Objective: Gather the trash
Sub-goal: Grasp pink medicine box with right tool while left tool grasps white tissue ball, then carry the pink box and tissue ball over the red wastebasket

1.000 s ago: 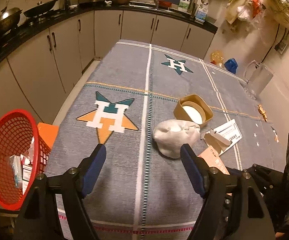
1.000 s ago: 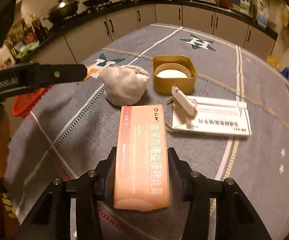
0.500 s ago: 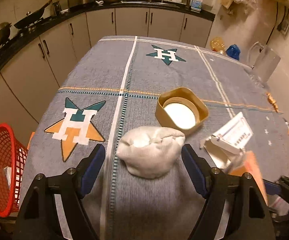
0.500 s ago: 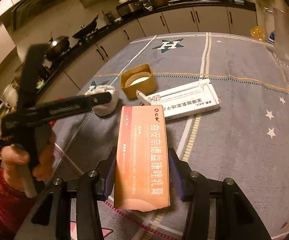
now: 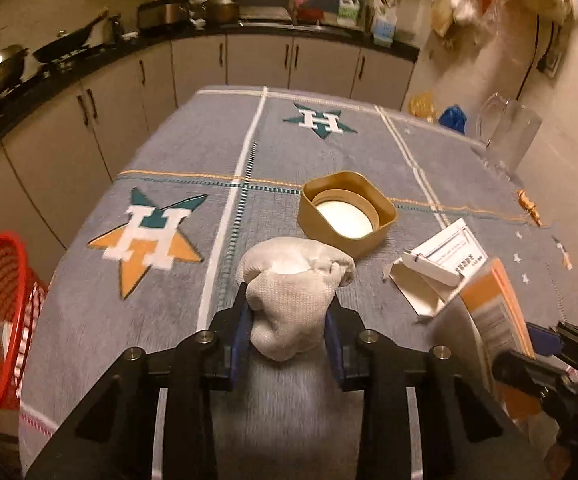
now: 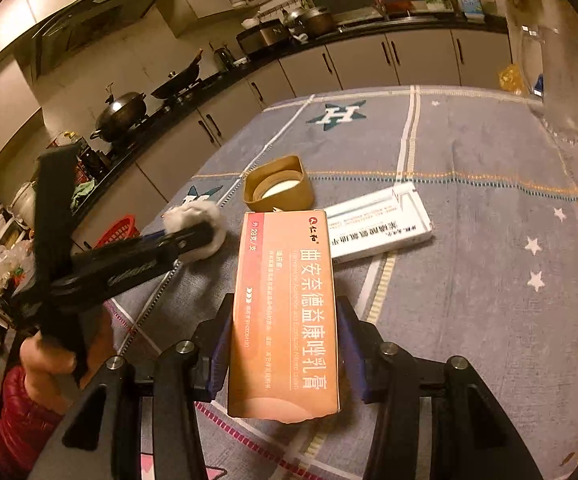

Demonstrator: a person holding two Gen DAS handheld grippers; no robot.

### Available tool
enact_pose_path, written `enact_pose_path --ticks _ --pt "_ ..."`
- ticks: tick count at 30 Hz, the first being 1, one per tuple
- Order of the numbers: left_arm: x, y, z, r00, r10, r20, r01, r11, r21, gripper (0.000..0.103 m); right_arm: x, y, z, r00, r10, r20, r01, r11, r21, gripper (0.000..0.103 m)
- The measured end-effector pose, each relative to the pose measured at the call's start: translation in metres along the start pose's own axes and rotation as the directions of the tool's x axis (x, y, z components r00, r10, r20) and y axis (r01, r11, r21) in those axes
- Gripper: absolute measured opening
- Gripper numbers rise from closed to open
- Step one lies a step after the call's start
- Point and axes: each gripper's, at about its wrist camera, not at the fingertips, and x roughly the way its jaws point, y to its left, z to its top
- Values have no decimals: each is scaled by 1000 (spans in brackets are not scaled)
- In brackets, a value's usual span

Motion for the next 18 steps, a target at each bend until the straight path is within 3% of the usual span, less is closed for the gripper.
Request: enact_pose_path --ticks 9,18 --pt "-31 -6 -15 978 93 187 -97 995 12 32 -1 20 -2 993 -98 72 105 989 -103 52" --pt "-33 1 -15 975 96 198 -100 995 8 32 7 19 -5 993 -104 58 110 987 -116 52"
